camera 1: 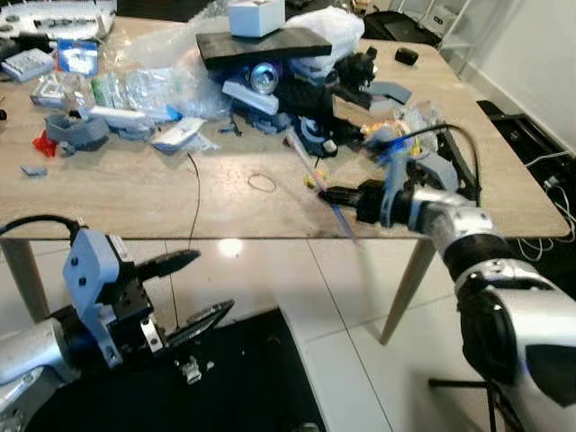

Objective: Picking trash to rubbish bin

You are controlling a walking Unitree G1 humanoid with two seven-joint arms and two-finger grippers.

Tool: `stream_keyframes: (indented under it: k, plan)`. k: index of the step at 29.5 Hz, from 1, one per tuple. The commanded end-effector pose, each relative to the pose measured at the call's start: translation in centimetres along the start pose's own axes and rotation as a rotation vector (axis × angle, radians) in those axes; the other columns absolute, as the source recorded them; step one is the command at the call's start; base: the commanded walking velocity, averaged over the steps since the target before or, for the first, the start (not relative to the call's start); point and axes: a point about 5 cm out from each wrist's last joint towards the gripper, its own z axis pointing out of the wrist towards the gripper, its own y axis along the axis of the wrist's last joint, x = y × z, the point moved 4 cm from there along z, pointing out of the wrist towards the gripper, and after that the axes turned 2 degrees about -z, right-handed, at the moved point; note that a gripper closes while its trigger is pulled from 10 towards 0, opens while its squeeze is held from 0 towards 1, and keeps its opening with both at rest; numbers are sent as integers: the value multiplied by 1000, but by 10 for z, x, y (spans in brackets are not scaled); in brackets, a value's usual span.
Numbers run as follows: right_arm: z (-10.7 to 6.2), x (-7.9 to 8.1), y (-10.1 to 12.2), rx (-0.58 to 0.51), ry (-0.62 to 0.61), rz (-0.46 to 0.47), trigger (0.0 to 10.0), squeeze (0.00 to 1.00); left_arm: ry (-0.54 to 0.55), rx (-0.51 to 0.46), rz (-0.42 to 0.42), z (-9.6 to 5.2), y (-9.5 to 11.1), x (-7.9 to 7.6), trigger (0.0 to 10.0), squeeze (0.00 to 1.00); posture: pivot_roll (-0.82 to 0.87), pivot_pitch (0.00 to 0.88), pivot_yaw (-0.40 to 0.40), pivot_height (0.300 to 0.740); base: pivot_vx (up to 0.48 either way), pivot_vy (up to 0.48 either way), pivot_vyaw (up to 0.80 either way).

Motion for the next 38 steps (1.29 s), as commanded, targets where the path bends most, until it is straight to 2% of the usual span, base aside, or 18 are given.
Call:
stream_keyframes:
  k: [1,2,3,4,7,9,11,12,15,18,20,22,24,28,30,32,38]
  plan:
    - [-8,2,-6,-39,46,57,0,0,-17,-17,-19,2,-2,-7,10000,0,90,300,-77,740,0,0,0]
    - [-8,3,-7,-46,56,64,1608,0,-16,-18,-20,3,-3,-7,10000,0,88,297,-78,740,0,0,0]
    - [-8,3,-7,-46,56,64,1608,0,-16,-18,-20,3,-3,-7,10000,0,88,297,-78,740,0,0,0]
    - [-6,12,-26,-99,128,139,10000,0,-16,-25,-31,5,-5,-6,10000,0,84,279,-78,740,0,0,0]
    - [-3,22,-56,-178,148,241,10000,0,-5,-44,-54,6,-8,-1,10000,0,76,254,-71,740,0,0,0]
    - [-2,24,-62,-200,141,269,10000,0,-2,-56,-65,6,-7,0,10000,0,76,254,-71,740,0,0,0]
    - [0,33,-80,-238,150,334,10000,0,-18,-93,-86,12,-6,-1,10000,0,57,220,-67,740,0,0,0]
    - [0,33,-80,-238,150,334,10000,0,-18,-93,-86,12,-6,-1,10000,0,57,220,-67,740,0,0,0]
    - [5,50,-96,-317,189,411,10000,0,-21,-144,-131,25,-10,0,10000,0,33,188,-56,740,0,0,0]
    - [6,53,-99,-333,191,422,10000,0,-17,-154,-145,27,-12,1,10000,0,33,188,-56,740,0,0,0]
    - [13,55,-113,-317,124,453,10000,0,22,-136,-232,33,-35,5,10000,0,8,159,-46,740,0,0,0]
    - [16,60,-123,-293,91,462,10000,0,54,-95,-330,32,-63,6,10000,0,-1,148,-43,740,0,0,0]
    - [19,64,-131,-257,52,442,10000,0,74,-93,-400,28,-76,5,10000,0,-6,137,-37,740,0,0,0]
    - [22,66,-139,-224,3,422,10000,0,100,-103,-440,24,-83,6,10000,0,-4,130,-31,740,0,0,0]
    - [24,65,-151,-176,-67,414,10000,0,164,-41,-469,16,-104,11,10000,0,-7,125,-25,740,0,0,0]
    - [24,63,-158,-141,-102,393,10000,0,193,-24,-480,13,-113,13,10000,0,-5,126,-23,740,0,0,0]
    - [18,56,-176,-77,-212,404,10000,0,255,-44,-476,15,-122,20,10000,0,0,131,-27,740,0,0,-788]
